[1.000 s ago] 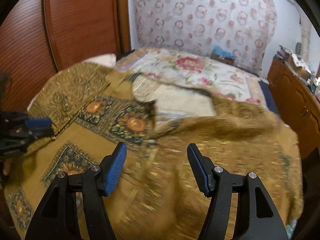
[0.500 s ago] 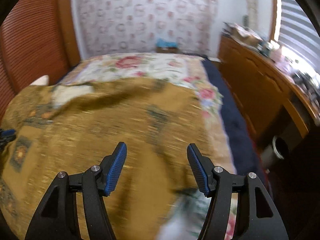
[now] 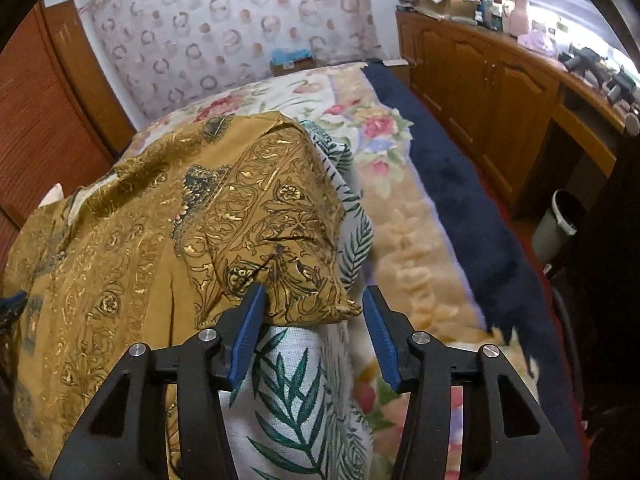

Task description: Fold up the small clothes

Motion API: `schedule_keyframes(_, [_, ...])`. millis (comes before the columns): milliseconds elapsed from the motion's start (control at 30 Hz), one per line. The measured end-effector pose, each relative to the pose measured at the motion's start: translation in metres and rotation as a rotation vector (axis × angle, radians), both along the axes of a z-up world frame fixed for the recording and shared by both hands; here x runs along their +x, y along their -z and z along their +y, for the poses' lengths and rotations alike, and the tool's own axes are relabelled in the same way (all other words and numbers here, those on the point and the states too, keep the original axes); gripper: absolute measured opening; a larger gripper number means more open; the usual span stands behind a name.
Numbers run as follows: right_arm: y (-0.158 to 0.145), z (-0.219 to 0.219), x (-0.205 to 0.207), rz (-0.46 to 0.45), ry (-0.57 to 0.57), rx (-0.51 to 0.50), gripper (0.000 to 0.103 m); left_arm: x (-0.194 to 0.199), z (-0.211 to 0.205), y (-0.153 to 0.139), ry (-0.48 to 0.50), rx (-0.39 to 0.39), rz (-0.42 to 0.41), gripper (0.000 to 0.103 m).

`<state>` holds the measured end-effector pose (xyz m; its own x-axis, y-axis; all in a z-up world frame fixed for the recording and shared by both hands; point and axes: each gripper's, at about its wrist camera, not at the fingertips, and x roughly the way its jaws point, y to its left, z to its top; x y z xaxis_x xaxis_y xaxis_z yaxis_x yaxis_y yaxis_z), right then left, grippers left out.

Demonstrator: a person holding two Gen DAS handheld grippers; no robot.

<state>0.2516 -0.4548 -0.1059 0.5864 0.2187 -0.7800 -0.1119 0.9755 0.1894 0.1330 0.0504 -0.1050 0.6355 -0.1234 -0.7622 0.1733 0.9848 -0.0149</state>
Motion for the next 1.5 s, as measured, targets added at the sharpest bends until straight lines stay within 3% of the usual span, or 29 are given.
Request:
schedule_keyframes(133, [0.002,-0.002,0.005,0.02,-0.016,0.052,0.037,0.0,0.0,0.0,0.0,-0.001,0.0,0.039])
schedule_keyframes(200, [0.0,-0.001,0.004,0.021,-0.026,0.06,0.024,0.0,0.0,0.0,0.0,0.0,0.0,0.039])
schedule_keyframes(367, [-0.013,0.011,0.002,-0.034,-0.028,-0.028,0.008,0.0,0.0,0.0,0.0,0.002,0.0,0.039])
schedule_keyframes(600, [-0.059,0.05,-0.005,-0.217,-0.085,-0.068,0.006,0.0,0.0,0.0,0.001,-0.001,0.0,0.04])
schedule_keyframes(800, [-0.066,0.113,-0.013,-0.243,-0.246,-0.086,0.006,0.0,0.0,0.0,0.001,-0.001,0.0,0.04])
schedule_keyframes(933, [-0.041,0.154,-0.024,-0.187,-0.353,-0.118,0.006,0.0,-0.001,0.0,0.0,0.003,-0.001,0.041])
schedule_keyframes(1067, [-0.02,0.167,-0.031,-0.142,-0.373,-0.158,0.007,0.001,0.001,0.0,-0.006,0.012,-0.001,0.043])
schedule_keyframes(1167, [-0.018,0.168,-0.033,-0.138,-0.367,-0.158,0.018,0.001,0.001,0.0,-0.008,0.006,0.0,0.044])
schedule_keyframes(1267, [-0.025,0.163,-0.038,-0.163,-0.37,-0.137,0.045,0.002,0.002,0.0,-0.008,0.008,-0.001,0.044])
schedule_keyframes(1300, [-0.03,0.161,-0.039,-0.178,-0.369,-0.128,0.049,0.002,0.003,0.0,-0.008,0.009,-0.001,0.044])
schedule_keyframes(1500, [-0.048,0.136,-0.023,-0.214,-0.292,-0.114,0.049,0.002,0.003,0.0,-0.012,0.017,-0.006,0.044])
